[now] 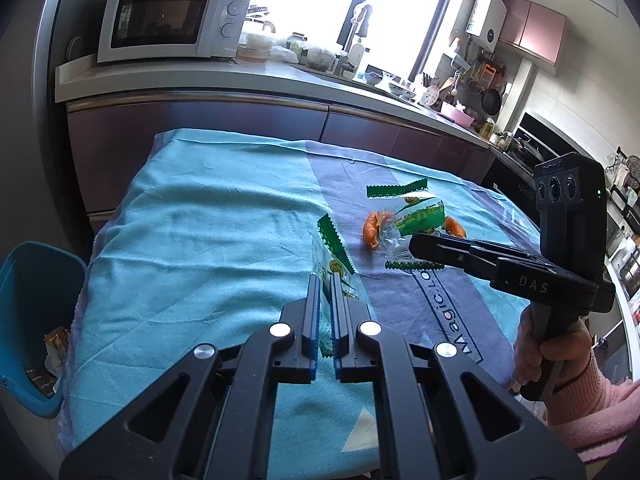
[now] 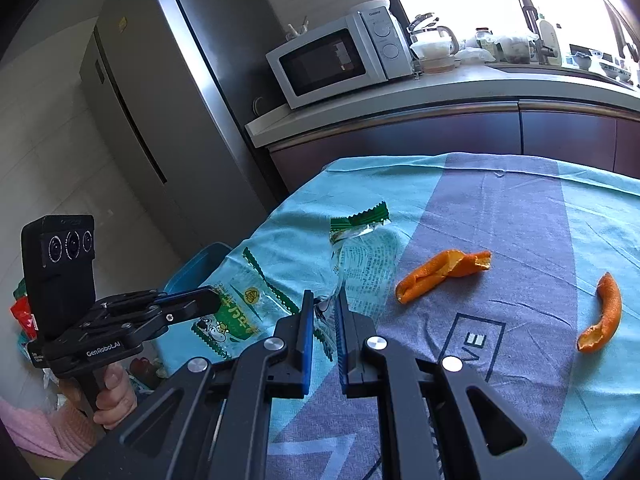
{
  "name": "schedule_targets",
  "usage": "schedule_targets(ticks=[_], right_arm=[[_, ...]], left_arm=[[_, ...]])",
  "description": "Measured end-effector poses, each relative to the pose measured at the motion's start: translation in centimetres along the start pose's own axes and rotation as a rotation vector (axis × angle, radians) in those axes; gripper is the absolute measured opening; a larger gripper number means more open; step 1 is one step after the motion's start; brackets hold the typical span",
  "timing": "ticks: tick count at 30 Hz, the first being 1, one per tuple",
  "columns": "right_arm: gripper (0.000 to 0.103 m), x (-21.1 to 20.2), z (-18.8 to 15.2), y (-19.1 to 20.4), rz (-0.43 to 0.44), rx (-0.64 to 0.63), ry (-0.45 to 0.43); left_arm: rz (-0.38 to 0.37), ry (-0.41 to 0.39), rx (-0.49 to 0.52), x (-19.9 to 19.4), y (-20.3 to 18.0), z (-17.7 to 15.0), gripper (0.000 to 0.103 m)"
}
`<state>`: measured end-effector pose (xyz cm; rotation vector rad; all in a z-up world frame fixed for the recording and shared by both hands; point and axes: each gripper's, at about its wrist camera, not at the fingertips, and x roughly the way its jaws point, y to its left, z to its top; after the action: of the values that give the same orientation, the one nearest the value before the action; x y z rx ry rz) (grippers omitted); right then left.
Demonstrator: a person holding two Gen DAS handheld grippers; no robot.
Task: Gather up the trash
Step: 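Hold the wrappers and lift them off the table above the orange peels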
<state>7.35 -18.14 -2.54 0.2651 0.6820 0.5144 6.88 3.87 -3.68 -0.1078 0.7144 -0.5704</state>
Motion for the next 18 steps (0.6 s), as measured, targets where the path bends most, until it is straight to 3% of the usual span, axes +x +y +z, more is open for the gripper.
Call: schedule_targets(ticks=[18], right_arm=[[0.009,1.8,0.1,1.9,0.047,-0.027,0.023]], left_arm=[[0.052,-0.017,-0.022,-1.8,1.9,-0.4,0.006]])
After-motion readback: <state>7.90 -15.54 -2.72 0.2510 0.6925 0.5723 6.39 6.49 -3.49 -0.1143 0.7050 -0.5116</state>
